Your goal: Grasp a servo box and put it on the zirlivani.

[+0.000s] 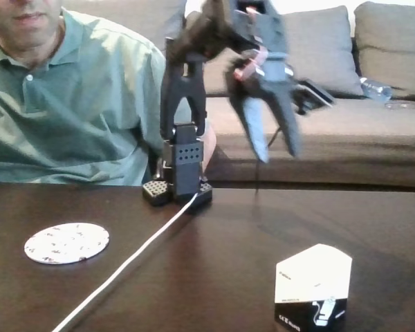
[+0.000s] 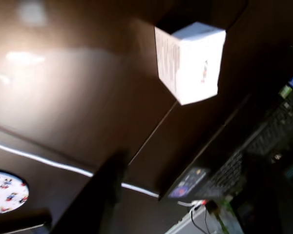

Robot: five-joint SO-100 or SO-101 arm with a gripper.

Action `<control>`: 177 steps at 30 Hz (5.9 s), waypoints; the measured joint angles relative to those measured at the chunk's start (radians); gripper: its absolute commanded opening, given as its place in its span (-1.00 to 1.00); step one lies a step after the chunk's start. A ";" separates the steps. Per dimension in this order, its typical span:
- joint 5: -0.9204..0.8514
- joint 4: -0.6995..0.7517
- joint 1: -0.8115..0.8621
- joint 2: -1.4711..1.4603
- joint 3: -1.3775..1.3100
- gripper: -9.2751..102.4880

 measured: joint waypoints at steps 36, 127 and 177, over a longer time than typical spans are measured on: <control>0.015 0.072 -0.002 -0.676 -0.604 -0.18; -0.293 -0.127 0.959 1.081 1.193 -0.52; -0.232 -0.558 1.187 0.706 1.355 -0.22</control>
